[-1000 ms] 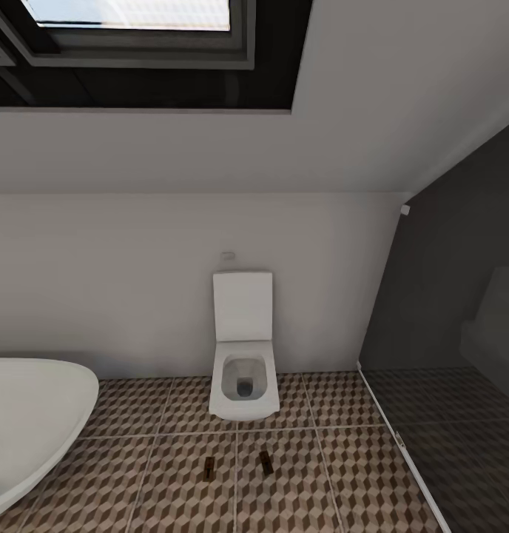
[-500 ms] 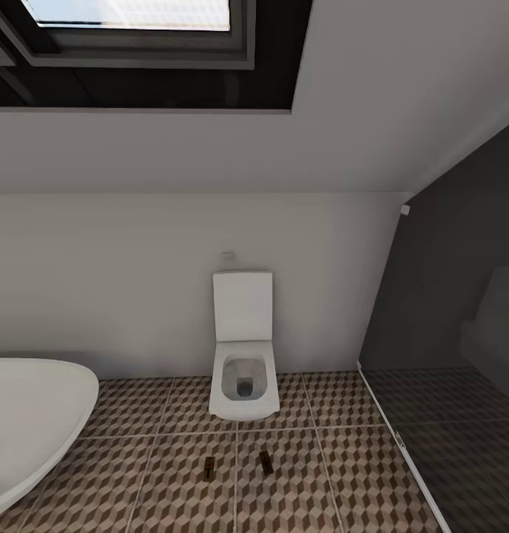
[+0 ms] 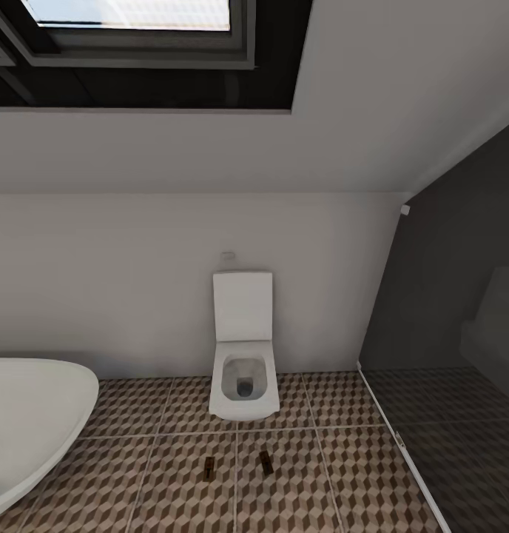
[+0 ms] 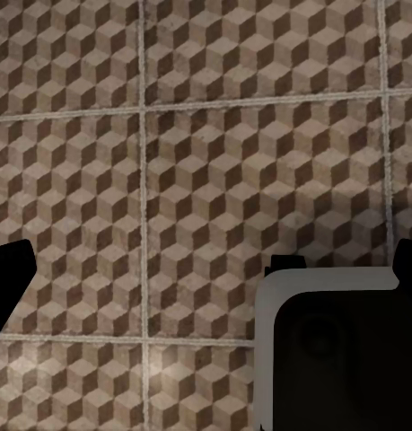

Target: Take the four mousetraps from the cabinet in the bathroom and place them on the bathroom floor. Make sure all four end up on the same floor surface, and ensure that at least two of them are either under or directly next to the same bathroom sink.

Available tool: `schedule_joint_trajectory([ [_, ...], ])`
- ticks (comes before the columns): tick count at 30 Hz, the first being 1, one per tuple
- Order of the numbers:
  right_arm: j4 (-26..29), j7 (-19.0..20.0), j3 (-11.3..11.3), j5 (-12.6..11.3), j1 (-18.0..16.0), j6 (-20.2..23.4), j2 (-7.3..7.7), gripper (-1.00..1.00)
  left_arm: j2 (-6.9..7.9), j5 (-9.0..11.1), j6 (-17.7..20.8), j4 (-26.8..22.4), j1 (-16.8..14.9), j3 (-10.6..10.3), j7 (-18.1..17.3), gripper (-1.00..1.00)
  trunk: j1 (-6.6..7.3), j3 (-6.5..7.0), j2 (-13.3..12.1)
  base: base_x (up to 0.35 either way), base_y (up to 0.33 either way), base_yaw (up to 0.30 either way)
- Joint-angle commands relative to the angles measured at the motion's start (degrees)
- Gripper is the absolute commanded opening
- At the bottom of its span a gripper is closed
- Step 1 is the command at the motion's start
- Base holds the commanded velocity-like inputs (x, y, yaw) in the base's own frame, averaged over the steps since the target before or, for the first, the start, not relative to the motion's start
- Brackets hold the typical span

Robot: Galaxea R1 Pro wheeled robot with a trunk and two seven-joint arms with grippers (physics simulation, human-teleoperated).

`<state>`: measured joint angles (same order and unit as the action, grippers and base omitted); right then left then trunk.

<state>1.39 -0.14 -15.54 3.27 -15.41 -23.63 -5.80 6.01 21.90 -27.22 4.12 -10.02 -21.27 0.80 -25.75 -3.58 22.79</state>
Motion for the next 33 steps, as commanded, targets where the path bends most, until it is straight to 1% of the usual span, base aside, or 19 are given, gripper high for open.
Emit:
schedule_joint_trajectory([
  [1,-0.1,0.0,0.2,0.3,-0.1,-0.2,-0.01,1.0,-0.03,0.2,-0.3,0.2,-0.1,-0.5,0.1,1.0,-0.03,-0.13,0.1,0.0,0.0,0.0],
  [33,-0.1,0.0,0.2,0.3,-0.1,-0.2,0.01,1.0,-0.03,0.2,-0.3,0.2,-0.1,-0.5,0.1,1.0,-0.03,-0.13,0.1,0.0,0.0,0.0],
])
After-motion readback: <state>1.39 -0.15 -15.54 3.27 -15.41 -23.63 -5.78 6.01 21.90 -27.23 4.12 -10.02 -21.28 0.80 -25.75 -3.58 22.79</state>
